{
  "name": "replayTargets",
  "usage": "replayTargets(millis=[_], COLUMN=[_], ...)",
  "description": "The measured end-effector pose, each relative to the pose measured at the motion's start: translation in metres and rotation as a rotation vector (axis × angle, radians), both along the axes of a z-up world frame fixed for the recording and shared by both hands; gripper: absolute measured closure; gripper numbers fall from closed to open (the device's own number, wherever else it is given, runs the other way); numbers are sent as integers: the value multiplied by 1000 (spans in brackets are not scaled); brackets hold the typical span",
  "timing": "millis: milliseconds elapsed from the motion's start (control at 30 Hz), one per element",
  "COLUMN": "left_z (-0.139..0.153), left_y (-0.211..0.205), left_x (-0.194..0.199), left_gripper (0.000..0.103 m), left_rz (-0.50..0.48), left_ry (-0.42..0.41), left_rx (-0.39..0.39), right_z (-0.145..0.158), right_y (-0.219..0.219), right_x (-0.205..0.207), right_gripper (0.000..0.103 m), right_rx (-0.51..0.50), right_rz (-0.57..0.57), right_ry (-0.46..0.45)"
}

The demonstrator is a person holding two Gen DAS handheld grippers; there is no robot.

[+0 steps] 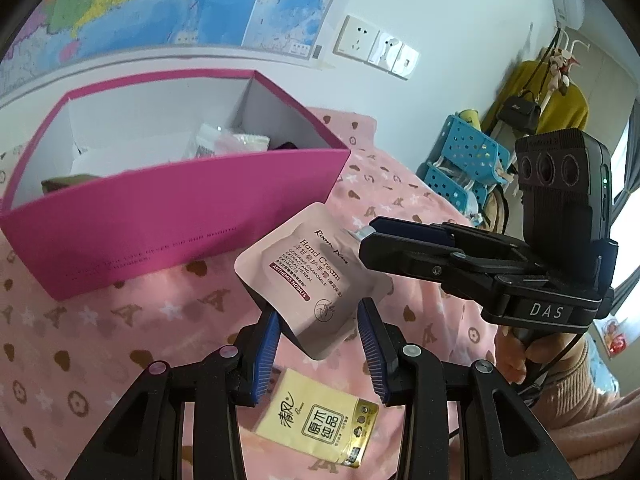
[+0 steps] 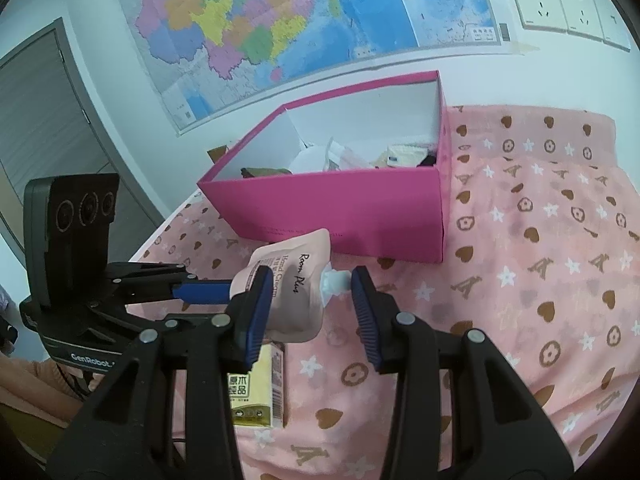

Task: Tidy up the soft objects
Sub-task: 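Grasp the pink hand cream pouch with the right gripper and lift it, then carry the hand cream pouch into the magenta box and open the right gripper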

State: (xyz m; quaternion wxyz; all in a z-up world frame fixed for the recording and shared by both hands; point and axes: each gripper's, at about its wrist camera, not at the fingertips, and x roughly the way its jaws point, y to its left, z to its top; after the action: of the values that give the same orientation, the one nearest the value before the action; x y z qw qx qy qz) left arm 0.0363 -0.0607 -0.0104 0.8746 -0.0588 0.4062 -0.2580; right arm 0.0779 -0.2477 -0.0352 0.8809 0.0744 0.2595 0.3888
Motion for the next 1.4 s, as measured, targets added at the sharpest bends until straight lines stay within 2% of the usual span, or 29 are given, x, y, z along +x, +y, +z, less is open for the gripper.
replayTargets(millis=[833,1400], left_z=[36,55], left_y=[6,17], left_x=[10,47], left_gripper=[64,64], left_rz=[35,71], left_ry=[-116,-169], left_rx=[58,83], right_z=[36,58], right_y=[7,17], right_x=[16,44], right_gripper=[59,59], right_rx=[8,23], right_rz=[16,12], right_ry=[-85,-141])
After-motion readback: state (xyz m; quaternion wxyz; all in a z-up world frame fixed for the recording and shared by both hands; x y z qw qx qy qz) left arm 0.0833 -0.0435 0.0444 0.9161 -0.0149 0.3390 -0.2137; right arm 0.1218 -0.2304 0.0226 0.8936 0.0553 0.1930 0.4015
